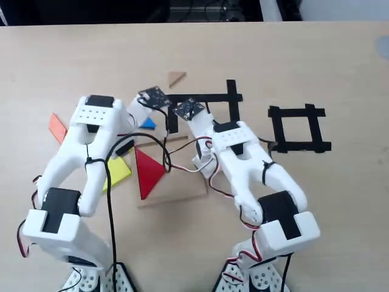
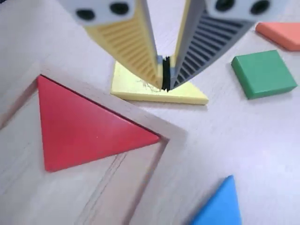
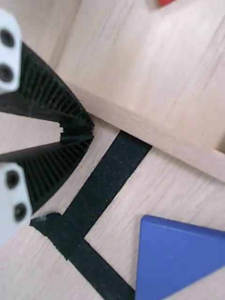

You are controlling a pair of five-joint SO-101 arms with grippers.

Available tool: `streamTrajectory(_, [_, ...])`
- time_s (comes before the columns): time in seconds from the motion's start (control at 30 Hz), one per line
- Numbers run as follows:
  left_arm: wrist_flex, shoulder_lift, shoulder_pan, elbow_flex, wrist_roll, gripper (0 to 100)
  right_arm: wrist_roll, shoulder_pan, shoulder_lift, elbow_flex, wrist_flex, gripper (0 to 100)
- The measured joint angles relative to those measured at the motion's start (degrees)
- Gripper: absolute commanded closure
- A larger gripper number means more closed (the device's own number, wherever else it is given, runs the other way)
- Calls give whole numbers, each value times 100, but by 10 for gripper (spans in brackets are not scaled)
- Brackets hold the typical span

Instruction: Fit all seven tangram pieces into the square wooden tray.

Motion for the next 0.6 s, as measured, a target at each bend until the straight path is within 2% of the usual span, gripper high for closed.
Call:
streamTrajectory(0.1, [325,0,-53,-149,211,970,0,0,0,0,0,987])
streamTrajectory(0.2, [519,-149,-404,-176,229,970,0,0,0,0,0,987])
streamTrajectory(0.33, [580,-369,-1196,44,-237,970,0,0,0,0,44,988])
streamTrajectory(0.43, [571,-466,-1486,510,-651,970,-9,0,0,0,53,988])
streamTrajectory(0.6, [-132,-466,-1495,1310,-826,970,-9,0,0,35,70,988])
